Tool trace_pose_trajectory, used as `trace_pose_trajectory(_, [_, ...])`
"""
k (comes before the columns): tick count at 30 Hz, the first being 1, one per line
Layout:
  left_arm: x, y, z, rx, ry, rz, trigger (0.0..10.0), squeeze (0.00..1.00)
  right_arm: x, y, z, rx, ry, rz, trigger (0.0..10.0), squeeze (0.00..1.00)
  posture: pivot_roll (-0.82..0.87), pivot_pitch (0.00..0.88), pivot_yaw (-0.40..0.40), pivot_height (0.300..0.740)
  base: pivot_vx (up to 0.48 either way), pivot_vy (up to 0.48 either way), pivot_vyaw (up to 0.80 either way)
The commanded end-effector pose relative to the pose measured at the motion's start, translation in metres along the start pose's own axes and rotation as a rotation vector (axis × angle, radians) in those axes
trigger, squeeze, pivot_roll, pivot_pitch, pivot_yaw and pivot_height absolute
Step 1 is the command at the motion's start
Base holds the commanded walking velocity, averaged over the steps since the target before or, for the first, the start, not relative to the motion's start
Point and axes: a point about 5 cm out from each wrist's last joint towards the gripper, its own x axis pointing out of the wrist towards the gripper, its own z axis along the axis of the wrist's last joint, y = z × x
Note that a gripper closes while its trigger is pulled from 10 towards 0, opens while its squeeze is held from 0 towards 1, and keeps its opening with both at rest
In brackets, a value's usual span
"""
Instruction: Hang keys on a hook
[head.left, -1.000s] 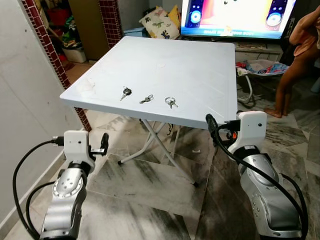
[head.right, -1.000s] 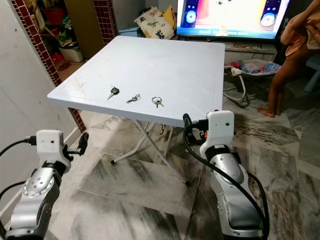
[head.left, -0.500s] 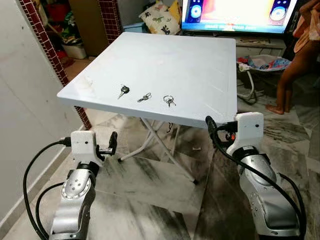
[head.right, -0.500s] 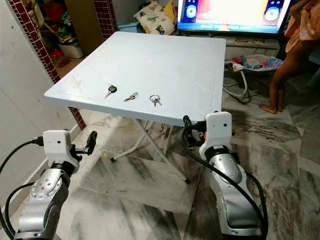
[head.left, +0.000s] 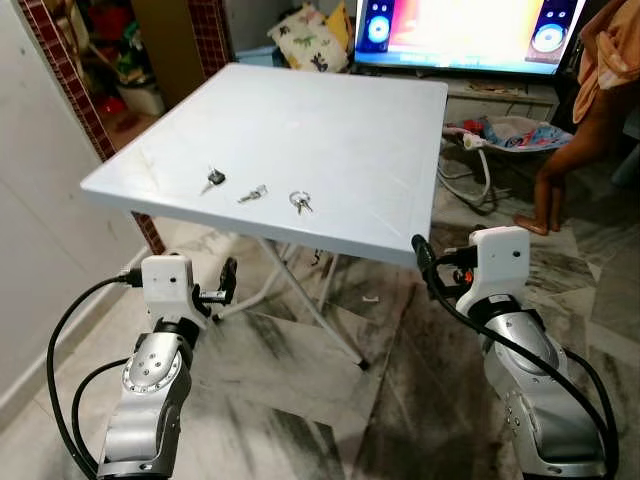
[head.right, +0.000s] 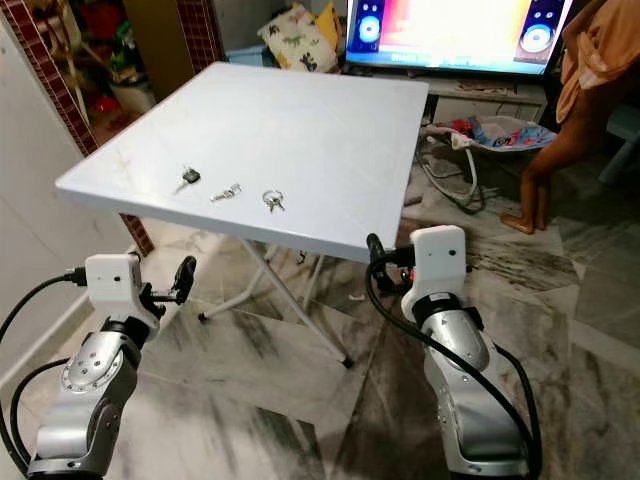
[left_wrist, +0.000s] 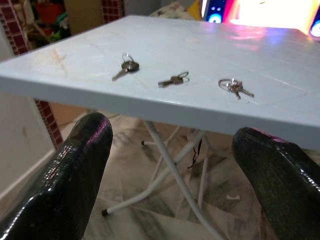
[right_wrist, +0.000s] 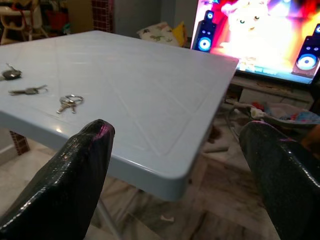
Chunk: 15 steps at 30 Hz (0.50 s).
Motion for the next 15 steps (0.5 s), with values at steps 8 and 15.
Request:
trace_pose_trajectory(8, [-0.0026, 0.0086, 0.0, 0.013, -0.006, 0.058, 10.0, 0.0, 0.0014, 0.0081, 0.009, 0.006, -0.044, 0.043, 10.0, 0.0, -0.07, 0.004, 0.054, 0.74, 0.0, 0.0, 0.0])
trace_pose_trajectory(15, [-0.0007, 0.0114, 0.0009, 0.016, -0.011, 0.076, 10.0, 0.0, 0.0028, 0.0107, 0.0116, -0.001, -0.054, 0.05, 10.0, 0.0, -0.07, 0.009, 0.054, 0.74, 0.0, 0.0, 0.77])
